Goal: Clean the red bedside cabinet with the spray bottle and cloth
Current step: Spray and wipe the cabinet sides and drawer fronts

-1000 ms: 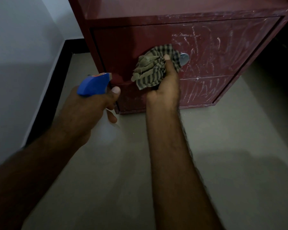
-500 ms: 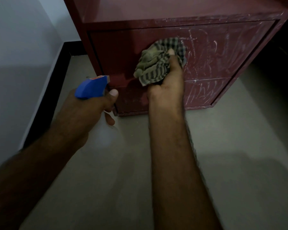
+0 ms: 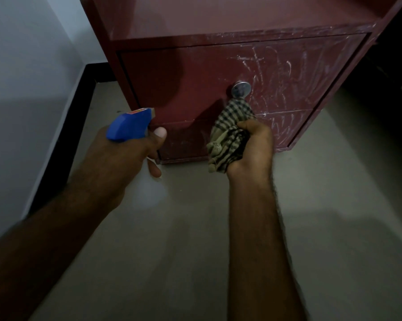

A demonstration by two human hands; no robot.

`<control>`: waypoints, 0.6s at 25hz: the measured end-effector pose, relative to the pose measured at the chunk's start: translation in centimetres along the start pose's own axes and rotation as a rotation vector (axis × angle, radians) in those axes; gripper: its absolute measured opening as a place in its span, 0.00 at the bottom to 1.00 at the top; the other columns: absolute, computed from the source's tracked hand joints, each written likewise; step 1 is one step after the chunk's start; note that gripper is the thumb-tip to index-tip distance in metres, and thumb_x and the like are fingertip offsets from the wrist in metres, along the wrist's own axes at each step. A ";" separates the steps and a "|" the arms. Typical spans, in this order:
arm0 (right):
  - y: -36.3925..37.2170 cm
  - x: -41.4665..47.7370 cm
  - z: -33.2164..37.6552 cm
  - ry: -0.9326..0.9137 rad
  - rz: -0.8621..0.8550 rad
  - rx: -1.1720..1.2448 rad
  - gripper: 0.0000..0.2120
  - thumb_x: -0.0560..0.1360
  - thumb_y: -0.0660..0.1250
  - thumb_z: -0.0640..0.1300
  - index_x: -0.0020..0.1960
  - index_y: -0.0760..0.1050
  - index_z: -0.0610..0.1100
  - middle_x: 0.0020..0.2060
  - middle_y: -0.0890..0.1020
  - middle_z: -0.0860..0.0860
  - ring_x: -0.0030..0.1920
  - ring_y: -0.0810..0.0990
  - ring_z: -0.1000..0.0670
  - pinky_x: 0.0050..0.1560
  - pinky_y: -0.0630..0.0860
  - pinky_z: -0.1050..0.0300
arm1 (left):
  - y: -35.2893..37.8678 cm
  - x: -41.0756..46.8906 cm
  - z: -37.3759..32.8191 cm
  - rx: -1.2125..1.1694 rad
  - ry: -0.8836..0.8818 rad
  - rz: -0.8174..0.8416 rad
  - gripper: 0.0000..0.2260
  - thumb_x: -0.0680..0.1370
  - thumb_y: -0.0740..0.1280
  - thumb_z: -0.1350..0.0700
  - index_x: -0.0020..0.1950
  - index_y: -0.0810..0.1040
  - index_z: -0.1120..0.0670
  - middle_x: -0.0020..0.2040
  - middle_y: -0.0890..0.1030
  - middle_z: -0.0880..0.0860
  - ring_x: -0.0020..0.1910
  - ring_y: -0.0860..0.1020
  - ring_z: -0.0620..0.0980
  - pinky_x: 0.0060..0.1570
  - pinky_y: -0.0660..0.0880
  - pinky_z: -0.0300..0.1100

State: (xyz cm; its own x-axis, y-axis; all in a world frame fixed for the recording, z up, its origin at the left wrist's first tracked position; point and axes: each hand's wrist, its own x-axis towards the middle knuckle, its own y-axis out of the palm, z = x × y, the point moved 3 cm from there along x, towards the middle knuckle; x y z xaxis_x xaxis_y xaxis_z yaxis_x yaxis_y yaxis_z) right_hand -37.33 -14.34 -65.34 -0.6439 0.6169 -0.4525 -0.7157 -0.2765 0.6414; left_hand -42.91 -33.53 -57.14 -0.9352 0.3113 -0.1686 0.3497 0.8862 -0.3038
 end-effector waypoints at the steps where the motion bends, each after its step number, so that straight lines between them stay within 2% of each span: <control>1: -0.6 0.3 -0.1 0.043 -0.011 -0.007 0.16 0.70 0.65 0.39 0.56 0.74 0.36 0.44 0.77 0.36 0.35 0.79 0.40 0.31 0.79 0.49 | 0.2 0.0 0.3 0.011 0.000 0.009 0.09 0.75 0.72 0.47 0.46 0.72 0.43 0.46 0.82 0.57 0.42 0.83 0.60 0.58 0.77 0.65; 4: -2.8 0.5 0.2 0.095 -0.079 -0.059 0.12 0.73 0.61 0.40 0.51 0.75 0.33 0.38 0.77 0.36 0.29 0.78 0.40 0.28 0.79 0.50 | 1.5 0.0 0.3 0.038 0.008 0.054 0.09 0.76 0.71 0.47 0.44 0.71 0.43 0.46 0.81 0.56 0.41 0.83 0.53 0.55 0.78 0.58; 6: -4.0 0.3 0.8 0.097 -0.071 -0.034 0.13 0.77 0.57 0.39 0.42 0.78 0.33 0.34 0.78 0.40 0.28 0.78 0.42 0.28 0.80 0.53 | 2.8 -0.1 0.2 0.068 -0.004 0.089 0.08 0.76 0.71 0.47 0.45 0.72 0.43 0.47 0.81 0.54 0.34 0.82 0.39 0.46 0.76 0.44; 7: -4.4 0.2 1.3 0.087 -0.062 -0.019 0.17 0.77 0.56 0.38 0.37 0.80 0.34 0.33 0.80 0.41 0.29 0.79 0.42 0.30 0.81 0.54 | 3.5 -0.1 0.2 0.073 -0.009 0.103 0.08 0.76 0.71 0.47 0.46 0.73 0.44 0.48 0.82 0.55 0.32 0.81 0.38 0.43 0.74 0.40; 9: -5.4 0.4 1.9 0.103 -0.054 0.030 0.23 0.78 0.55 0.37 0.32 0.83 0.36 0.32 0.82 0.42 0.31 0.81 0.43 0.33 0.82 0.55 | 4.9 0.0 0.1 0.075 -0.021 0.126 0.09 0.76 0.72 0.48 0.51 0.77 0.50 0.50 0.82 0.60 0.31 0.81 0.42 0.41 0.75 0.41; 11: -6.3 0.5 2.3 0.104 -0.067 -0.009 0.18 0.78 0.56 0.36 0.38 0.82 0.34 0.34 0.81 0.41 0.32 0.81 0.42 0.33 0.83 0.53 | 6.3 0.1 0.1 0.082 -0.001 0.165 0.16 0.77 0.72 0.49 0.56 0.78 0.59 0.47 0.81 0.63 0.33 0.81 0.47 0.39 0.77 0.43; 13: -7.2 1.0 2.8 0.096 -0.104 -0.068 0.13 0.78 0.58 0.35 0.48 0.81 0.32 0.37 0.83 0.40 0.33 0.82 0.41 0.36 0.84 0.50 | 7.7 0.3 0.0 0.067 0.005 0.193 0.17 0.77 0.72 0.50 0.60 0.78 0.58 0.44 0.79 0.59 0.34 0.80 0.51 0.39 0.80 0.46; 15: -8.2 1.6 3.2 0.079 -0.159 -0.121 0.14 0.77 0.61 0.35 0.56 0.82 0.32 0.44 0.87 0.39 0.41 0.87 0.38 0.46 0.86 0.44 | 8.6 0.6 0.2 0.062 -0.004 0.200 0.15 0.76 0.73 0.49 0.57 0.78 0.57 0.44 0.79 0.57 0.34 0.81 0.53 0.41 0.82 0.50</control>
State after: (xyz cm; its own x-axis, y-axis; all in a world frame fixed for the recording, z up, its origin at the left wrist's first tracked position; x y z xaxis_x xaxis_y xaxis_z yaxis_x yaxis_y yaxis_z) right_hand -31.67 -8.76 -69.35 -0.5363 0.6015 -0.5921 -0.8339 -0.2695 0.4816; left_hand -40.46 -25.73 -60.01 -0.8466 0.4774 -0.2354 0.5314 0.7842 -0.3205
